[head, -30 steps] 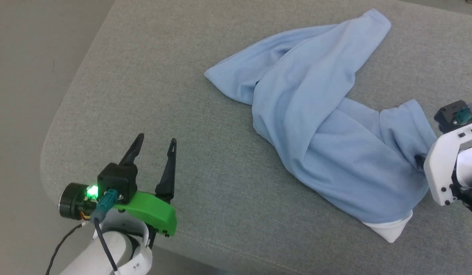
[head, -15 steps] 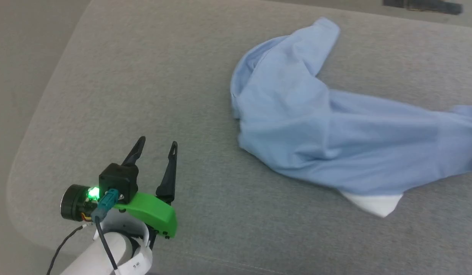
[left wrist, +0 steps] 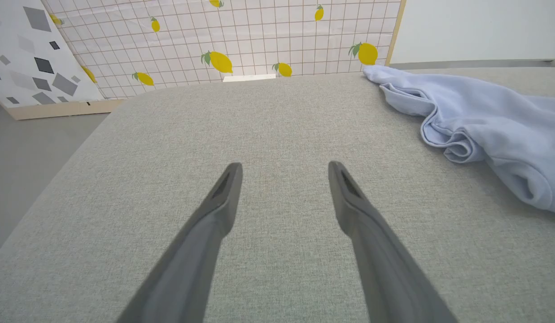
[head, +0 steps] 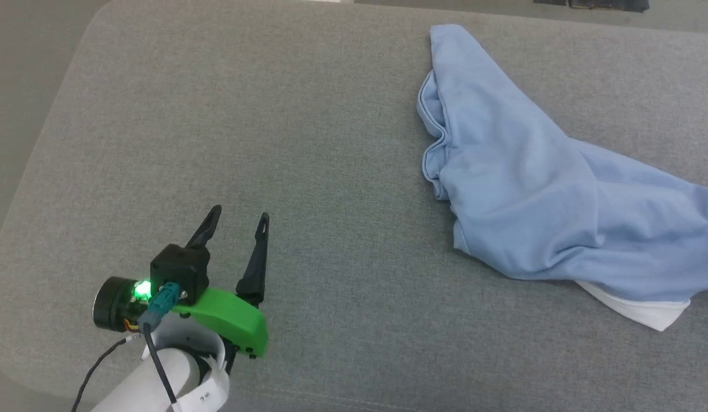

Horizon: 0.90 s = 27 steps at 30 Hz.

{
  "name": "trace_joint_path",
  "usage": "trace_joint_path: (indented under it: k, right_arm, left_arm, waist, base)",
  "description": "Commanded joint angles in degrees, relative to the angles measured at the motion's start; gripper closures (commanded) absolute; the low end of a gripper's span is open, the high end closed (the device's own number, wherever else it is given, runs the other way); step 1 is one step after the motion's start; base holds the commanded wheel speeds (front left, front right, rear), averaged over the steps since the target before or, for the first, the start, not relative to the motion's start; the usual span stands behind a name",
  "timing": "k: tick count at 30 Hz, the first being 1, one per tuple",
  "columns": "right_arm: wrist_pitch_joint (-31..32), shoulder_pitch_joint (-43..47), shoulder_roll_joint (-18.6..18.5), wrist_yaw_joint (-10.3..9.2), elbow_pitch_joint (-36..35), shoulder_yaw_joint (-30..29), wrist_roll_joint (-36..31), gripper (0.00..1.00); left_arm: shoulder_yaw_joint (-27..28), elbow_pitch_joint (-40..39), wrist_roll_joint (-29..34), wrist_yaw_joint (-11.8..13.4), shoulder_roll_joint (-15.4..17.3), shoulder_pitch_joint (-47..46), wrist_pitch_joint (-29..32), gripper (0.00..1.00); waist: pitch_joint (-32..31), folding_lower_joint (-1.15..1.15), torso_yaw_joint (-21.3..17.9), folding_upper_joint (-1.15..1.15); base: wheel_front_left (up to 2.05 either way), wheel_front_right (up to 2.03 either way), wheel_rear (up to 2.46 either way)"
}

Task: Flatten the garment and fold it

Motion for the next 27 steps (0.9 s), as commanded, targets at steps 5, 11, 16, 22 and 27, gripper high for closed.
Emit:
trace_joint_path:
  k: [5,11,16,22,27]
  right_arm:
    - [-8.2,-1.9,4.0,-0.1,-4.3,1.5,1.8,0.0]
    - [-18.0,-1.3,7.9,-0.1,-13.0,4.4,6.2,0.0]
    - [-26.7,3.7,12.8,-0.1,-20.1,4.2,7.1,0.0]
    - [-33.0,11.8,22.4,-0.1,-25.8,0.9,4.1,0.0]
    - [-33.7,16.2,29.8,-0.1,-28.5,-3.8,-0.9,0.0]
  left_arm:
    - [0.5,-0.2,-1.2,0.1,0.6,-0.3,0.3,0.0]
    - [1.1,-0.8,-2.6,0.4,0.4,0.3,0.3,0.0]
    - [1.2,-1.2,-3.5,0.6,0.1,1.1,0.5,0.0]
    - [0.4,-1.7,-4.6,-0.2,0.2,2.1,1.3,0.0]
    - [-0.8,-3.6,-6.6,-2.2,0.6,0.8,5.7,0.0]
  waist:
    - [-2.2,0.0,-1.5,0.0]
    - [-4.8,0.0,-3.7,0.0]
    - [-6.2,0.0,-5.4,0.0]
    - [-6.9,0.0,-7.4,0.0]
    - [-5.7,0.0,-9.3,0.0]
  base:
    - [0.0,0.0,0.0]
    - [0.0,0.0,0.0]
    - [0.0,0.0,0.0]
    - [0.0,0.0,0.0]
    - [0.0,0.0,0.0]
